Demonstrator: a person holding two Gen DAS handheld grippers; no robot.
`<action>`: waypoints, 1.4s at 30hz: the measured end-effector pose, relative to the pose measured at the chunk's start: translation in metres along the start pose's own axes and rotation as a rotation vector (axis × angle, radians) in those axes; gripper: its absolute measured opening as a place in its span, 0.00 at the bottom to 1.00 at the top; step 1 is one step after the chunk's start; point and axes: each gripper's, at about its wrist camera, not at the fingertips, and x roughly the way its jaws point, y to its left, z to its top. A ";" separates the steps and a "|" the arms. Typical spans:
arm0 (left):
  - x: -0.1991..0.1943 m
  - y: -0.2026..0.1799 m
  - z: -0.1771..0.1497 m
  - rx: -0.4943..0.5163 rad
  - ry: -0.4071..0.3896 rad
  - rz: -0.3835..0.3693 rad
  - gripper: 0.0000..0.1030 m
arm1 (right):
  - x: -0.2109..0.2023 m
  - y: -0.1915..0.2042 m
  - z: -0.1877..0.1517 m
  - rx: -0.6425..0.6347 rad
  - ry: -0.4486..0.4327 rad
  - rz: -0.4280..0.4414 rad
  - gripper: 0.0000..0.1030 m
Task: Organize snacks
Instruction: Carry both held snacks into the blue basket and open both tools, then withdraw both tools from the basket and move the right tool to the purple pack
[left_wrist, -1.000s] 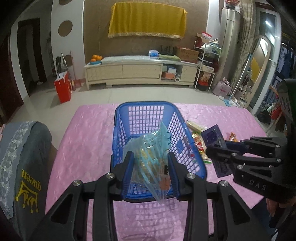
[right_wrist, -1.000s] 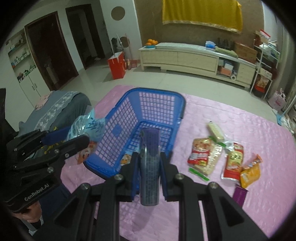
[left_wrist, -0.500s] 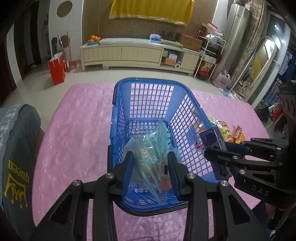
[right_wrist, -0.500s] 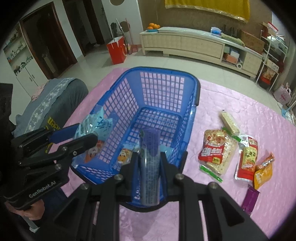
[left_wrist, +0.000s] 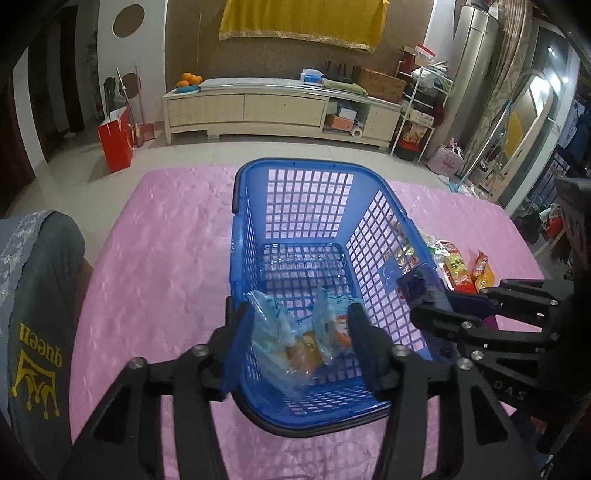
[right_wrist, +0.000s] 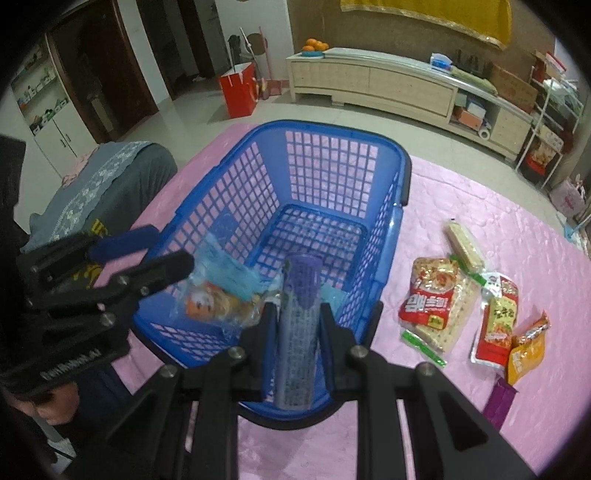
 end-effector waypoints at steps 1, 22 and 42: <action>-0.001 0.001 0.000 0.002 -0.004 -0.001 0.60 | -0.002 0.000 -0.001 -0.011 -0.002 -0.019 0.49; -0.041 -0.066 -0.005 0.119 -0.047 -0.011 0.69 | -0.080 -0.052 -0.032 0.095 -0.125 -0.046 0.75; 0.003 -0.195 -0.007 0.229 -0.017 -0.086 0.70 | -0.108 -0.169 -0.101 0.294 -0.070 -0.144 0.75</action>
